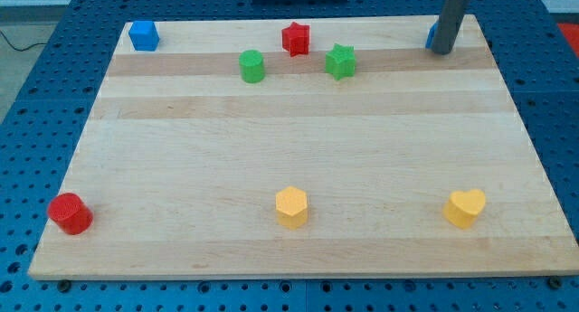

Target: Move the green circle to the left center of the board

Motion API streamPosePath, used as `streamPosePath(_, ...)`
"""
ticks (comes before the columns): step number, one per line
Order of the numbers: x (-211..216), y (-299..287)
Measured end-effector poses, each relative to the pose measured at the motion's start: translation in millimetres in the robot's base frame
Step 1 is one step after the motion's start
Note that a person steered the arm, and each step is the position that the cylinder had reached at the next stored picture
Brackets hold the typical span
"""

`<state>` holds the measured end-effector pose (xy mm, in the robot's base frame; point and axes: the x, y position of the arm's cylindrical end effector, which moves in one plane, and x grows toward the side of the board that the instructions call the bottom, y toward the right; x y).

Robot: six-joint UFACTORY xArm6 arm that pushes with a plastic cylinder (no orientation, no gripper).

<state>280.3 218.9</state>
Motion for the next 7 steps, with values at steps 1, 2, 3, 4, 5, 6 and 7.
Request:
streamPosePath(1, 55.7, -1.4)
streamPosePath(2, 78.6, -2.5)
streamPosePath(3, 76.2, -5.6)
streamPosePath(4, 89.7, -83.0)
streamPosePath(5, 97.5, -188.5)
streamPosePath(6, 80.7, -231.2)
streamPosePath(7, 50.6, -232.4)
